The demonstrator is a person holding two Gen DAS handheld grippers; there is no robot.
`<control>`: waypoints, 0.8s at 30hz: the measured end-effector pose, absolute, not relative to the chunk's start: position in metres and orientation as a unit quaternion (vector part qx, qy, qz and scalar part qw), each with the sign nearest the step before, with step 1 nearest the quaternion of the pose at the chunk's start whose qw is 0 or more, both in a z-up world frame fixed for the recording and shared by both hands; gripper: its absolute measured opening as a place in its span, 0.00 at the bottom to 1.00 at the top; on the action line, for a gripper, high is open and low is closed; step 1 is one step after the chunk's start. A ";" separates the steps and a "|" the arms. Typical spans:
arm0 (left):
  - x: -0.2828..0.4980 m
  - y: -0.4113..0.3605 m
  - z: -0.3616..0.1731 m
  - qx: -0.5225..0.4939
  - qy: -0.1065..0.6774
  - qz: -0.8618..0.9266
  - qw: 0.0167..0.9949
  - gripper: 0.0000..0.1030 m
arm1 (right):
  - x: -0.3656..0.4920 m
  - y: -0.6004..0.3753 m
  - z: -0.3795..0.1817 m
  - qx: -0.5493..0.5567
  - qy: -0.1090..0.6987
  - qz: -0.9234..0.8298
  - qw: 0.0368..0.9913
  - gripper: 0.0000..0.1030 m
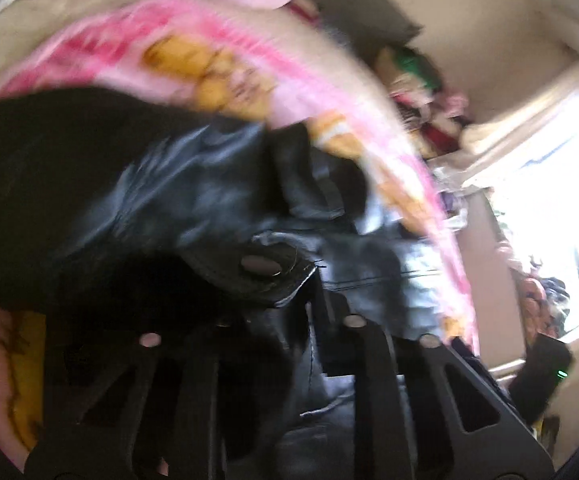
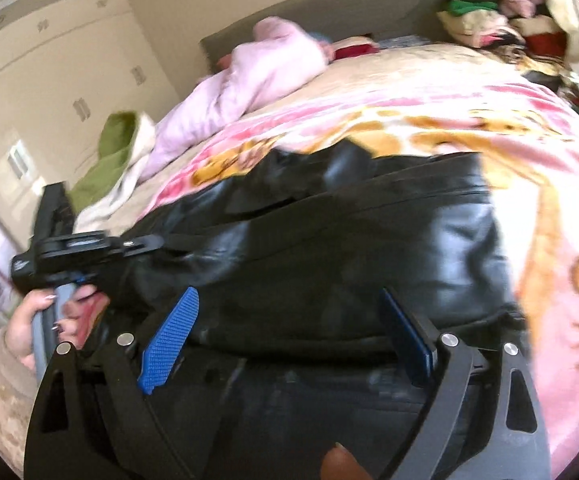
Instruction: Fold large clothes
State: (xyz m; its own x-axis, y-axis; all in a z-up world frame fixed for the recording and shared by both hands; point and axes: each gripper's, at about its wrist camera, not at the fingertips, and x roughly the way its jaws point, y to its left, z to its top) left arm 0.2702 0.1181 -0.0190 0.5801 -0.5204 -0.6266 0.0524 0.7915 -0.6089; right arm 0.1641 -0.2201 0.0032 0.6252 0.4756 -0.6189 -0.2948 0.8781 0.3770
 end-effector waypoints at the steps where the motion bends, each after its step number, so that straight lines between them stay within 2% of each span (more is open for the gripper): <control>1: 0.268 0.116 -0.006 -0.266 0.410 -0.176 0.855 0.05 | 0.164 -0.228 0.007 0.123 0.369 0.203 0.898 0.83; 6: 0.262 0.113 0.055 -0.244 0.340 -0.212 0.883 0.04 | 0.171 -0.249 0.024 0.127 0.338 0.177 0.916 0.82; 9: 0.268 0.111 0.065 -0.216 0.329 -0.201 0.897 0.04 | 0.182 -0.258 0.031 0.125 0.324 0.154 0.925 0.80; 11: 0.275 0.112 0.055 -0.205 0.341 -0.188 0.898 0.04 | 0.197 -0.264 0.030 0.126 0.330 0.138 0.925 0.76; 15: 0.285 0.115 0.017 -0.198 0.380 -0.172 0.887 0.04 | 0.234 -0.264 0.013 0.134 0.359 0.120 0.916 0.60; 24: 0.281 0.125 -0.019 -0.191 0.394 -0.157 0.885 0.04 | 0.289 -0.244 -0.044 0.062 0.435 0.087 0.894 0.56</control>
